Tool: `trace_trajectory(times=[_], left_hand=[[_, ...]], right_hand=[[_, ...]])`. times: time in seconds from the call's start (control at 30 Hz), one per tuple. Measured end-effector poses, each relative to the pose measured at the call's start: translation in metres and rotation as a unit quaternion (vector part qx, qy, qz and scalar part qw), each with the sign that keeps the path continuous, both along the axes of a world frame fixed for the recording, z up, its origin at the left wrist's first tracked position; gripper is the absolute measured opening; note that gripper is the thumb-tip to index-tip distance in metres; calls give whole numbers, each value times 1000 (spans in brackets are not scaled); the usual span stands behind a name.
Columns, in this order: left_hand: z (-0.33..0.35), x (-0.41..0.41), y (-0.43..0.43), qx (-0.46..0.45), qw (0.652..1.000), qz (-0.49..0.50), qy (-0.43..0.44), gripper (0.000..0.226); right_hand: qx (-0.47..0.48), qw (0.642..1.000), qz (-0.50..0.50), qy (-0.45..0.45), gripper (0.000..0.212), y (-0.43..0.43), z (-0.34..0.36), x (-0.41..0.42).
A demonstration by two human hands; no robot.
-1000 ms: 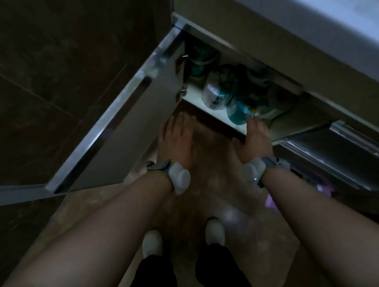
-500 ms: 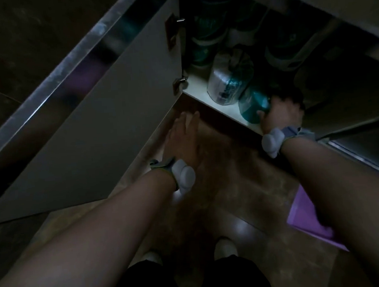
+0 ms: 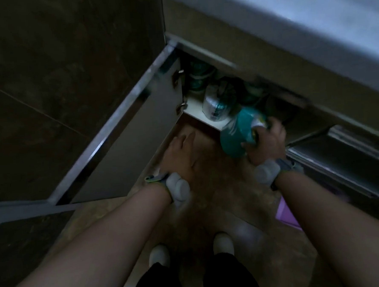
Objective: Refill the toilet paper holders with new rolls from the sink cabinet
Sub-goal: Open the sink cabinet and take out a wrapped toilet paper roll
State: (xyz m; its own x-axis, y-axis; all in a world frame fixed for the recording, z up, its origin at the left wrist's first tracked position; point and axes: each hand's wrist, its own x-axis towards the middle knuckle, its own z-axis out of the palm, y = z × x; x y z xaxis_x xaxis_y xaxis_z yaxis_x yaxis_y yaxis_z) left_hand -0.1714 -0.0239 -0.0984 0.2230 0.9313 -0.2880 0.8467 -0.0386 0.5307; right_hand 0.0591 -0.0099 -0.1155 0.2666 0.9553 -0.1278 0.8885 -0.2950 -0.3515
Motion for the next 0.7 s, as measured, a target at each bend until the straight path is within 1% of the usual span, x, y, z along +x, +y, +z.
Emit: trace_trajectory(times=[0.07,0.13,0.23,0.3,0.33,0.47,0.5,0.6,0.7], left_hand=[[39,0,-6,-12,1000,-5,-9,73],[96,-2,-14,-9,1000,-16,-26,77],[161,-8,-22,-21,996,-56,-62,86],[182,-8,-25,-47,992,-68,-98,91],[207,-10,-28,-50,988,-84,-120,94],[276,-17,-38,-63,974,-135,-172,109],[282,-17,-37,-74,970,-134,-191,114],[326,-25,-52,-89,949,-187,-237,125],[353,-29,-73,-128,922,-229,-285,131]], right_hand=[[-15,998,17,51,47,-17,38,-8],[-23,995,30,94,48,-37,98,-15],[-32,987,45,152,44,-61,176,-28],[-44,980,41,189,41,-73,206,-36],[-34,977,41,206,41,-83,234,-40],[-21,973,54,222,40,-115,318,-55],[-23,974,63,219,41,-116,327,-58],[17,973,58,221,43,-146,378,-74],[36,971,62,226,41,-180,413,-85]])
